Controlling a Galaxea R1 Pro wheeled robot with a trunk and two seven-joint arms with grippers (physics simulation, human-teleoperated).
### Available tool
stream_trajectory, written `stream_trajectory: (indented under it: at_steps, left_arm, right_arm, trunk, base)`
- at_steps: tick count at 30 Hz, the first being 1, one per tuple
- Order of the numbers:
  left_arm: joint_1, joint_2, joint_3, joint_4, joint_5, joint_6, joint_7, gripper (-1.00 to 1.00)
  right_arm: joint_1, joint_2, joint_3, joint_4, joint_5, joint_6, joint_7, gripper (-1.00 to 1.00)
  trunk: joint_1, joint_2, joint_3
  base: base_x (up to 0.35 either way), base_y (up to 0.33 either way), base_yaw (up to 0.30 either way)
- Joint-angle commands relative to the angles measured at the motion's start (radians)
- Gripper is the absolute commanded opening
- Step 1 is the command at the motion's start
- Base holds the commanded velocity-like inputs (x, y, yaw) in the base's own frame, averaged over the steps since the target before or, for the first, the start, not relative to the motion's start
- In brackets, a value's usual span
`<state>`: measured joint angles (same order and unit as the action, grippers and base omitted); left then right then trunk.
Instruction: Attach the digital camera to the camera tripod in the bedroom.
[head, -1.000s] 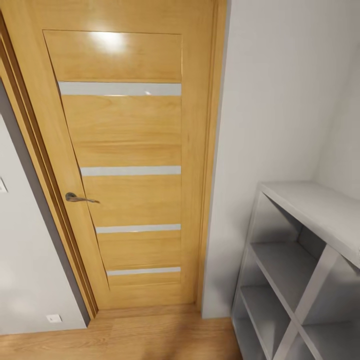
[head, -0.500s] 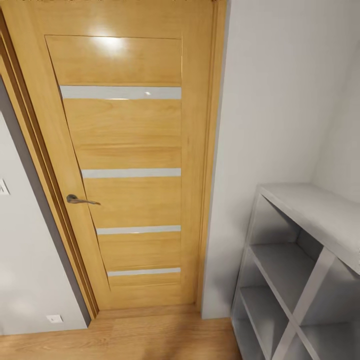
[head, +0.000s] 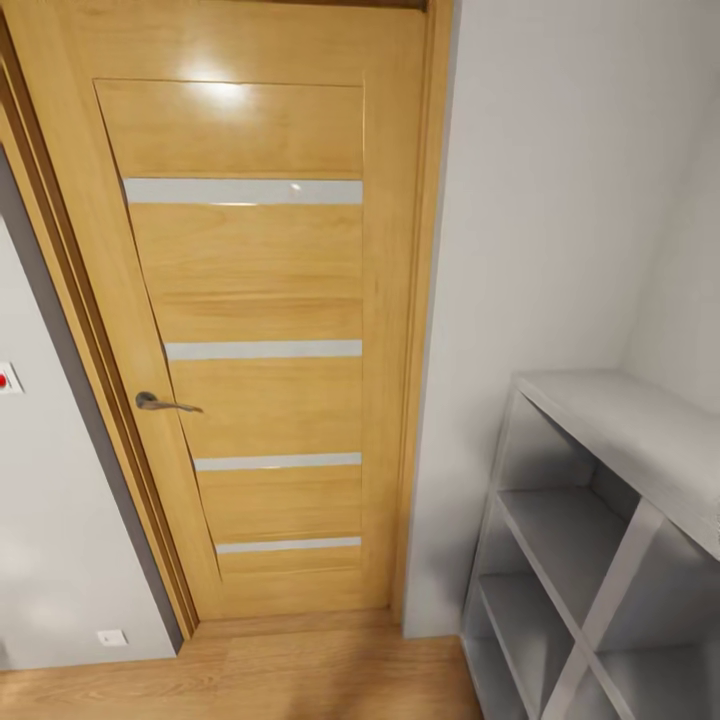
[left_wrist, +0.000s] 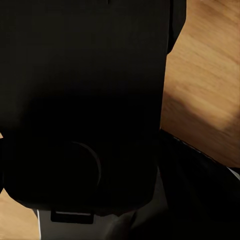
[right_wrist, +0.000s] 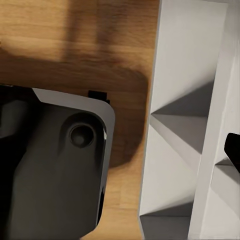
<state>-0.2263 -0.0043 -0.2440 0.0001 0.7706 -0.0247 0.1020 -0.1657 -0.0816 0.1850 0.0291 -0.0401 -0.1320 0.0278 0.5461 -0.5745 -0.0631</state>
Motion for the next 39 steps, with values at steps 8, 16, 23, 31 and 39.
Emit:
stream_trajectory:
  at_steps: [8, 16, 23, 31, 39]
  left_arm:
    - [-0.001, 0.000, -0.009, 0.000, 0.006, -0.001, 0.004, -1.00]
    - [-0.001, 0.000, -0.009, 0.000, 0.006, -0.002, 0.004, -1.00]
    - [-0.001, 0.000, -0.009, 0.000, 0.006, -0.003, 0.004, -1.00]
    - [-0.001, -0.001, -0.009, 0.000, 0.006, -0.003, 0.004, -1.00]
    - [-0.001, -0.001, -0.009, 0.000, 0.006, -0.003, 0.004, -1.00]
  right_arm:
    - [-0.002, -0.001, 0.005, 0.003, -0.004, -0.008, 0.003, 1.00]
    - [-0.002, 0.000, 0.005, 0.003, -0.004, -0.008, 0.003, 1.00]
    - [-0.002, 0.000, 0.005, 0.003, -0.004, -0.008, 0.003, 1.00]
    - [-0.002, 0.009, 0.007, 0.003, -0.004, -0.004, 0.004, 1.00]
    - [-0.002, 0.012, 0.007, 0.003, -0.004, -0.003, 0.004, 1.00]
  trunk:
    - [-0.030, 0.055, 0.023]
    - [-0.061, 0.111, 0.048]
    - [-0.088, 0.160, 0.070]
    - [-0.096, 0.175, 0.077]
    - [-0.096, 0.175, 0.077]
  base:
    - [0.000, 0.000, 0.000]
    - [0.000, 0.000, 0.000]
    - [0.000, 0.000, 0.000]
    - [0.000, 0.000, 0.000]
    - [0.000, 0.000, 0.023]
